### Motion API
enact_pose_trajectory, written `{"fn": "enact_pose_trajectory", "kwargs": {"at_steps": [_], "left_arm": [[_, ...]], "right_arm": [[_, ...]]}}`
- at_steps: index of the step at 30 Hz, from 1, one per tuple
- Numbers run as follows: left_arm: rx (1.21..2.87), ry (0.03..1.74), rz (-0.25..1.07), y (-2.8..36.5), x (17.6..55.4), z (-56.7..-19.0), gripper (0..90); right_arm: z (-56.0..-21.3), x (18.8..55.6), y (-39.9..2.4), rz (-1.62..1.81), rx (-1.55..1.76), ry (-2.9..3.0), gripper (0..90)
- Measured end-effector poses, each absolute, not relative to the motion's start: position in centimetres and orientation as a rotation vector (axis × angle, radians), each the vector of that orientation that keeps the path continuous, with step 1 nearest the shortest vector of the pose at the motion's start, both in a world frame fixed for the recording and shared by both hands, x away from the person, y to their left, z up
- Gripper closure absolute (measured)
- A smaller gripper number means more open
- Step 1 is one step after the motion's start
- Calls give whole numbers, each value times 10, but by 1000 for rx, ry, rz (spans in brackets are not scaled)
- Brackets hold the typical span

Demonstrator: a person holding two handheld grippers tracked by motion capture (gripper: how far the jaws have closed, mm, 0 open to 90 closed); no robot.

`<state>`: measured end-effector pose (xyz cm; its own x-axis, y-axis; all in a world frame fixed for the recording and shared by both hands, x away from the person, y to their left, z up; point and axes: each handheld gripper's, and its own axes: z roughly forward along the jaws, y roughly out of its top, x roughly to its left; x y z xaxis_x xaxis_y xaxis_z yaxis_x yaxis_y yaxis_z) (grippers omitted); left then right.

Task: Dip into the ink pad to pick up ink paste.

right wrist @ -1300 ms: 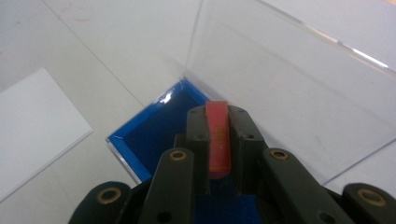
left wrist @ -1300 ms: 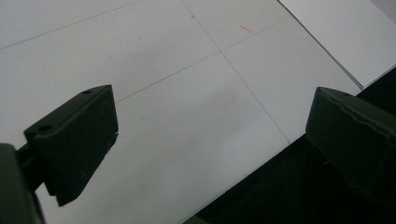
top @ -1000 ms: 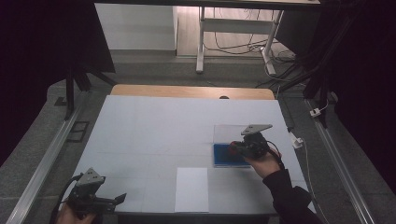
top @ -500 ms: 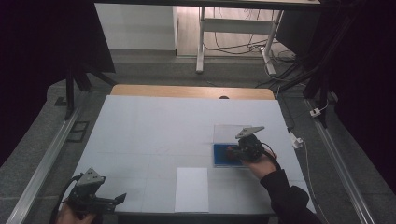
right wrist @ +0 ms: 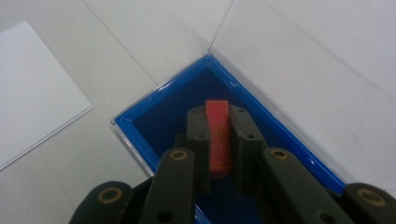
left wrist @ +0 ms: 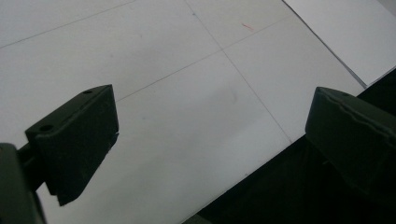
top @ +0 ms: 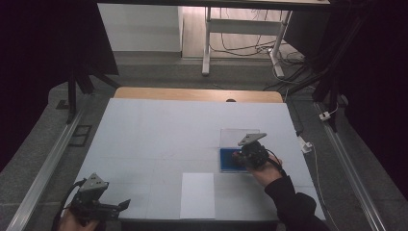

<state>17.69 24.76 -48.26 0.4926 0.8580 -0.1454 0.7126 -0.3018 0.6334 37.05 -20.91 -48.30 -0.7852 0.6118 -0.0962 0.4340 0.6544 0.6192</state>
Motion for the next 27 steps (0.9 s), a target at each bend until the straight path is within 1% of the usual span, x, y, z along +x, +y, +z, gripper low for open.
{"fn": "enact_pose_trajectory", "kwargs": {"at_steps": [9, 16, 21, 27], "left_arm": [[2087, 1287, 285, 248, 177, -483, 30], [2088, 1286, 283, 248, 177, -483, 30], [2086, 1286, 282, 248, 177, -483, 30], [2085, 1285, 282, 249, 177, -483, 30]], "right_arm": [[-486, 379, -222, 973, 927, 2599, 807], [-486, 373, -216, 930, 869, 2574, 807], [-487, 380, -224, 1001, 934, 2590, 807], [-486, 376, -219, 949, 878, 2583, 806]]}}
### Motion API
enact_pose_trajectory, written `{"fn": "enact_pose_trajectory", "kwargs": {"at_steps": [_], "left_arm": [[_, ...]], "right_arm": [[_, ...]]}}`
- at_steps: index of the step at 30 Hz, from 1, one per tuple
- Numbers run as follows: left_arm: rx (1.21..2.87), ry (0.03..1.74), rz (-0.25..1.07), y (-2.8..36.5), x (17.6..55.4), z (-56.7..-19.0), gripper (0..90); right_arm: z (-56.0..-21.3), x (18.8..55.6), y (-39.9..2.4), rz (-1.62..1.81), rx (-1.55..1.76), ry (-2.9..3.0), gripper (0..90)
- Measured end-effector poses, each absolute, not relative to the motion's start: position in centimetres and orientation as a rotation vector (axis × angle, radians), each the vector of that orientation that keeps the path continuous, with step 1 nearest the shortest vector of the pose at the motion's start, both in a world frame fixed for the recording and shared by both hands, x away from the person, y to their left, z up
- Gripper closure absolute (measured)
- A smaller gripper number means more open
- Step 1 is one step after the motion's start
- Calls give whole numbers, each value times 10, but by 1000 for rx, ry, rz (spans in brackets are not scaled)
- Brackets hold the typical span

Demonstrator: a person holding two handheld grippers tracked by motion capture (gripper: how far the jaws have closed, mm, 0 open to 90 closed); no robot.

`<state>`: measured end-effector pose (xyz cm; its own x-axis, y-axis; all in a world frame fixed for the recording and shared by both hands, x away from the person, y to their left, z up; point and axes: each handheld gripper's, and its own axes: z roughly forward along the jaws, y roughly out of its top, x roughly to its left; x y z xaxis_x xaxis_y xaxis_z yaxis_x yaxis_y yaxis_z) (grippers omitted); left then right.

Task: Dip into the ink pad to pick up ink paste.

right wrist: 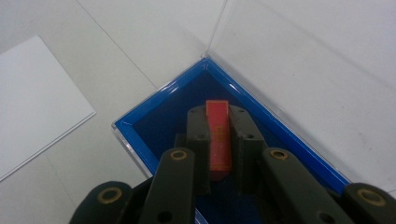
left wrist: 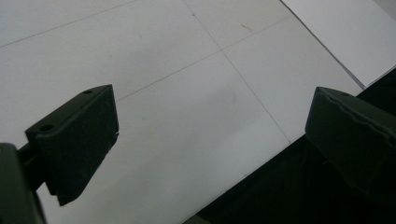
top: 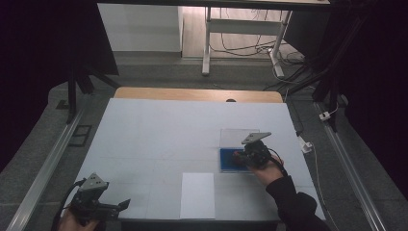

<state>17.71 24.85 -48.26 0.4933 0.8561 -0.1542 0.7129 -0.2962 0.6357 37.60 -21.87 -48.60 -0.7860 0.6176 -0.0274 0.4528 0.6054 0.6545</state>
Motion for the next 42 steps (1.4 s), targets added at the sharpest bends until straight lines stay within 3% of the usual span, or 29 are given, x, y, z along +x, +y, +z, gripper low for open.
{"fn": "enact_pose_trajectory", "kwargs": {"at_steps": [42], "left_arm": [[2072, 1283, 275, 250, 177, -482, 31]], "right_arm": [[-465, 365, -229, 1074, 869, 2555, 802]]}}
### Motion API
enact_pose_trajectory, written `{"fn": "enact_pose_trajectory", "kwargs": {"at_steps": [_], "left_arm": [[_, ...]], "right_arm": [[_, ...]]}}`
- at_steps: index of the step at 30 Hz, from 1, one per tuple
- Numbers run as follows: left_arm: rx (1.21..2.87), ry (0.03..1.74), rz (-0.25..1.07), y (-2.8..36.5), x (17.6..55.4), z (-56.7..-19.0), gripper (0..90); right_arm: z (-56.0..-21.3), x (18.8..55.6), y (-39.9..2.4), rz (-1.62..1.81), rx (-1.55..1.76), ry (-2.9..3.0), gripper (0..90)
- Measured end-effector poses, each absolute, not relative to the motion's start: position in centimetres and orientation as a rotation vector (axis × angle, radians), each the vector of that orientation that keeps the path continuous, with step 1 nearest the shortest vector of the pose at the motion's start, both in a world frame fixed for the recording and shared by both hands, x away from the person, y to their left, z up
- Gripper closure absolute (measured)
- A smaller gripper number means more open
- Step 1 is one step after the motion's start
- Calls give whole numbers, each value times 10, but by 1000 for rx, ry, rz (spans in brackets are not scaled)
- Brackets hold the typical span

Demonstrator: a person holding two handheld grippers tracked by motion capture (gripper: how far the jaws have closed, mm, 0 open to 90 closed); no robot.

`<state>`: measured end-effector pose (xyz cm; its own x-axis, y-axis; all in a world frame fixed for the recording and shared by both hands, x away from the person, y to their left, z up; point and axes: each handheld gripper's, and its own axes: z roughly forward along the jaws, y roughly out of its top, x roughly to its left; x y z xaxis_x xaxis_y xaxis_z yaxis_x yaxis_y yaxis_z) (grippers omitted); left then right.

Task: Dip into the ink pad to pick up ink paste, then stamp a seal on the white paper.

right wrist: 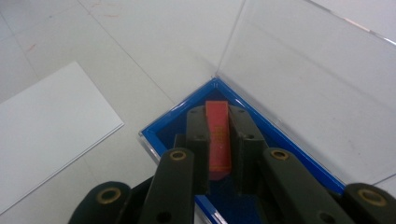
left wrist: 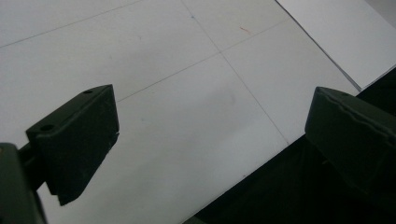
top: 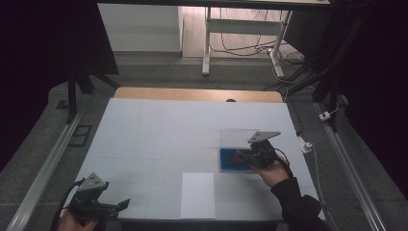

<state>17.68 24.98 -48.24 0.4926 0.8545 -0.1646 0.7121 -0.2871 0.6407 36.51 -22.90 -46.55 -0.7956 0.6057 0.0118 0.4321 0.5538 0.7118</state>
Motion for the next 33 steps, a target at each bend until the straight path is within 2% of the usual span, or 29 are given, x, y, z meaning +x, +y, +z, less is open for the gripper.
{"fn": "enact_pose_trajectory", "kwargs": {"at_steps": [33], "left_arm": [[2071, 1285, 274, 250, 177, -482, 33]], "right_arm": [[-453, 343, -216, 1175, 761, 2590, 801]]}}
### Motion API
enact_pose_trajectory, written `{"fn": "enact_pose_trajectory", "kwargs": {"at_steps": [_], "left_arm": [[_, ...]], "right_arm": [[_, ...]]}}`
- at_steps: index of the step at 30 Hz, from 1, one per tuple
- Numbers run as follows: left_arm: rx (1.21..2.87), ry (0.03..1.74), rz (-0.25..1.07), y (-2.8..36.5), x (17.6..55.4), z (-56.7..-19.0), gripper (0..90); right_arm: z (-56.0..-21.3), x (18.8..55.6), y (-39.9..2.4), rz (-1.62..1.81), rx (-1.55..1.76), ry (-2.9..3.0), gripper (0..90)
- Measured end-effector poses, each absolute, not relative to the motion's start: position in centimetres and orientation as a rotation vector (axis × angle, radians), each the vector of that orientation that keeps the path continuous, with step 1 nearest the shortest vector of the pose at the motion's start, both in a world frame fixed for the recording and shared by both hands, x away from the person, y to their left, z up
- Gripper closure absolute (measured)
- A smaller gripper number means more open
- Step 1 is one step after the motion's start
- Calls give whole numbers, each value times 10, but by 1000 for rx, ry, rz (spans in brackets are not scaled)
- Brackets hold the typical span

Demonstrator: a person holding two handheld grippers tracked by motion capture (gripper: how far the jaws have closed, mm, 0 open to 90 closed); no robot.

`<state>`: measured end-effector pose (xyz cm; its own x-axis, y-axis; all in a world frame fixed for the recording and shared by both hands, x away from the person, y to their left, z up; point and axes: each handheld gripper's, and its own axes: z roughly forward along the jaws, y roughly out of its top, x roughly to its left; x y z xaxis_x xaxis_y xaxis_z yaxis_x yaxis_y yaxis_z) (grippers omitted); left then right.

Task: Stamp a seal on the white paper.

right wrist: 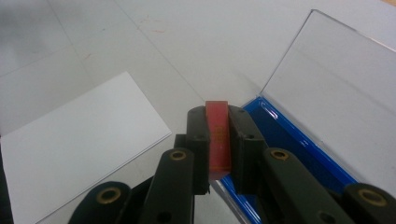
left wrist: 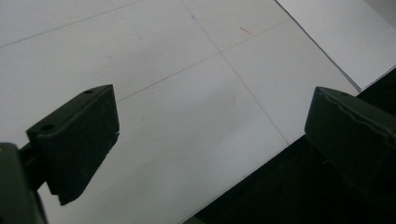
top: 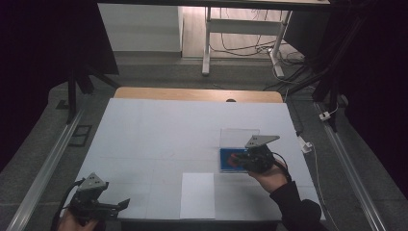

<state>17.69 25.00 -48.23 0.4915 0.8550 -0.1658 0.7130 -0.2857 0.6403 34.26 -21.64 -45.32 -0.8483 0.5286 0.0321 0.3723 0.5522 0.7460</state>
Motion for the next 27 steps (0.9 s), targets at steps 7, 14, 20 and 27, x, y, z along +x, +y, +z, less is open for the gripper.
{"fn": "enact_pose_trajectory", "kwargs": {"at_steps": [7, 14, 20, 27], "left_arm": [[2071, 1286, 272, 250, 177, -482, 33], [2071, 1286, 272, 250, 177, -482, 33], [2070, 1286, 272, 250, 177, -482, 33], [2070, 1287, 272, 250, 177, -482, 33]], "right_arm": [[-452, 339, -211, 1195, 756, 2599, 801], [-453, 334, -202, 1203, 718, 2624, 801], [-454, 329, -194, 1200, 688, 2649, 802], [-455, 324, -183, 1201, 651, 2675, 801]]}}
